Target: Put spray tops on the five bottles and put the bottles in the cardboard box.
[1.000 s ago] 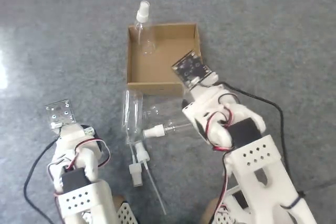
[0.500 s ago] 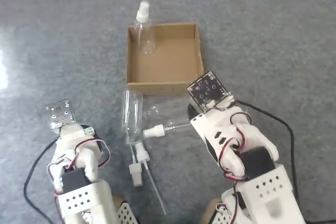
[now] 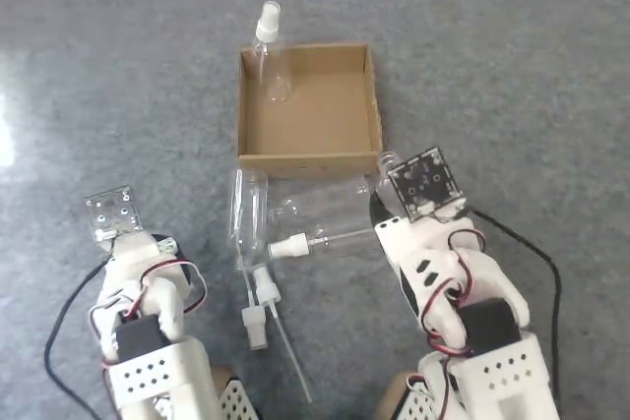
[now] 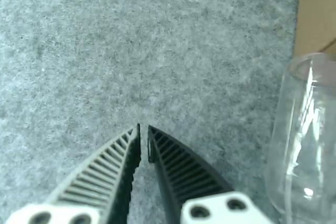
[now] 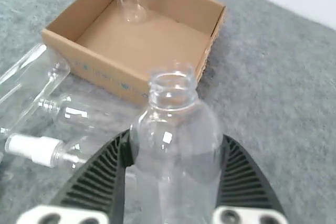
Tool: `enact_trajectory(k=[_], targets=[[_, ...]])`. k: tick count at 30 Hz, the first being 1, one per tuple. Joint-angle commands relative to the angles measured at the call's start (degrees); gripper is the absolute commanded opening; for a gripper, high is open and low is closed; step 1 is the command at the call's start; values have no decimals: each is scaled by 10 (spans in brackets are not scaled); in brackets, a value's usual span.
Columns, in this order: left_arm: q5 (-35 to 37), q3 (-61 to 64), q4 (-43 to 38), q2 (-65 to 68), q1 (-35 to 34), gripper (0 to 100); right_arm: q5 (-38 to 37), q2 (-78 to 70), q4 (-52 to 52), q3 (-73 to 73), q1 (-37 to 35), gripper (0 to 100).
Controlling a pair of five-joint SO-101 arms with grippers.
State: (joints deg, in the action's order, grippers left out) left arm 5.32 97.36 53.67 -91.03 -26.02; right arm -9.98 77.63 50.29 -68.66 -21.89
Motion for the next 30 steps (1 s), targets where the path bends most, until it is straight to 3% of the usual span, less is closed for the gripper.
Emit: enact_trajectory(k=[1, 8, 16, 19, 30], targets=[[-3, -4, 2, -11, 0, 20, 6, 41, -23, -4, 8, 112], [-14, -5, 3, -11, 1, 21, 7, 58, -46, -36, 8, 112], [-177, -60, 2, -11, -20, 20, 7, 58, -59, -50, 8, 112], [-203, -104, 6, -11, -35, 21, 7, 54, -59, -50, 8, 112], [-205, -302, 194, -6, -2, 24, 7, 53, -59, -50, 8, 112]])
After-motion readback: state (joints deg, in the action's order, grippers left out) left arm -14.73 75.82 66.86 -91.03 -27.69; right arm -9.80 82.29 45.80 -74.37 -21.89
